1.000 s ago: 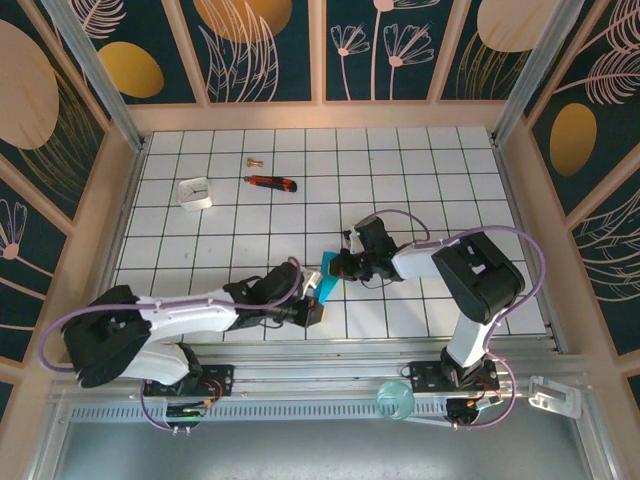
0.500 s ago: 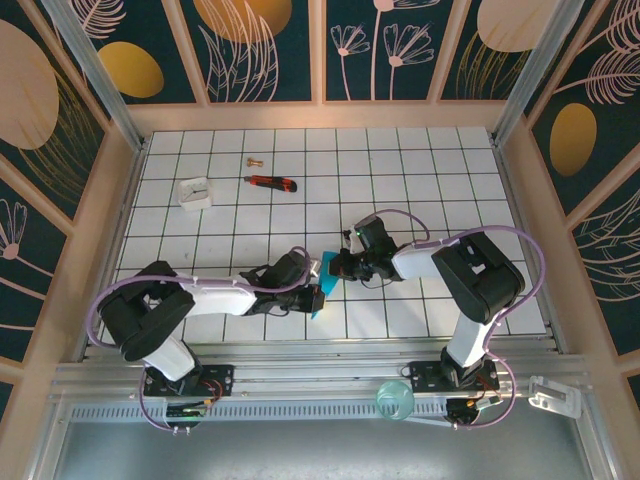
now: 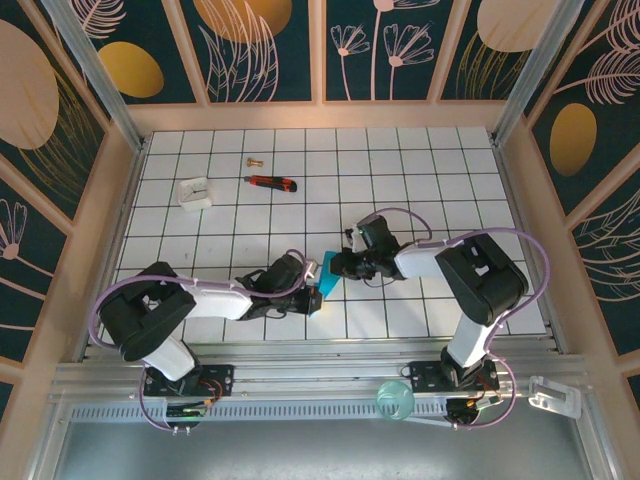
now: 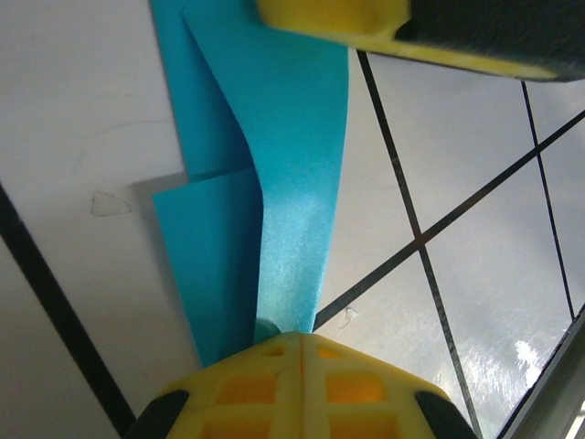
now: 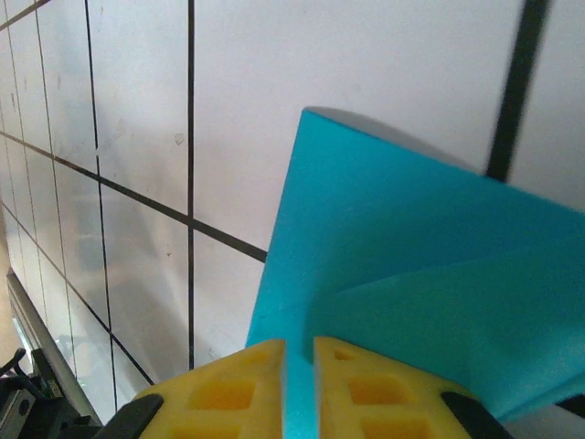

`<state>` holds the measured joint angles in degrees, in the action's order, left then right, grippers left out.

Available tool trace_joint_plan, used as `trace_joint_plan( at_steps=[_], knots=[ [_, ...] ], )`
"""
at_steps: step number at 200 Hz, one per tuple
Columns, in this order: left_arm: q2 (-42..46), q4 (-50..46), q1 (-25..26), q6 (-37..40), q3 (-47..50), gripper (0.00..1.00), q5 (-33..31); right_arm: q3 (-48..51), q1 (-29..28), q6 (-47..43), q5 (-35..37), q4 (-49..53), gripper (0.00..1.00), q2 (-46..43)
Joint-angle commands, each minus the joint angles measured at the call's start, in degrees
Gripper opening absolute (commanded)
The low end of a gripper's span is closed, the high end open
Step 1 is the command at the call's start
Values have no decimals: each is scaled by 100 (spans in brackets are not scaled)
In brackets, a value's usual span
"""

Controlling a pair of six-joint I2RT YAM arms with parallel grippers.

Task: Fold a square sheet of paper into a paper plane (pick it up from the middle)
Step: Fold the wing for the fifth time at the center of the table.

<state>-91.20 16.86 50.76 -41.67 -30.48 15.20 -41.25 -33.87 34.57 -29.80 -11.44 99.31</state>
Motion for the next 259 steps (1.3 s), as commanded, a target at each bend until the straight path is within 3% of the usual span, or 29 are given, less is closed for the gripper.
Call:
trace_joint_plan(
  at_steps=[1, 46, 85, 164, 219, 259],
  knots=[
    [-81, -491, -59, -150, 380, 0, 72, -35, 167, -260, 222, 332, 18, -330],
    [-219, -351, -86, -236, 464, 0, 302, 226, 97, -187, -97, -3, 20, -886],
    [-284, -210, -103, -386, 526, 0, 474, 813, -374, 230, -18, -463, 16, -1183],
    [-401, -270, -110, -339, 517, 0, 545, 1059, -1002, 875, 62, -1286, 7, -712],
    [-478, -423, -107, -197, 473, 0, 599, 876, -1009, 763, 165, -1210, 5, -299],
    [-571, -705, -104, 19, 436, 0, 598, 826, -716, 603, 152, -1081, 4, -184]
  ],
)
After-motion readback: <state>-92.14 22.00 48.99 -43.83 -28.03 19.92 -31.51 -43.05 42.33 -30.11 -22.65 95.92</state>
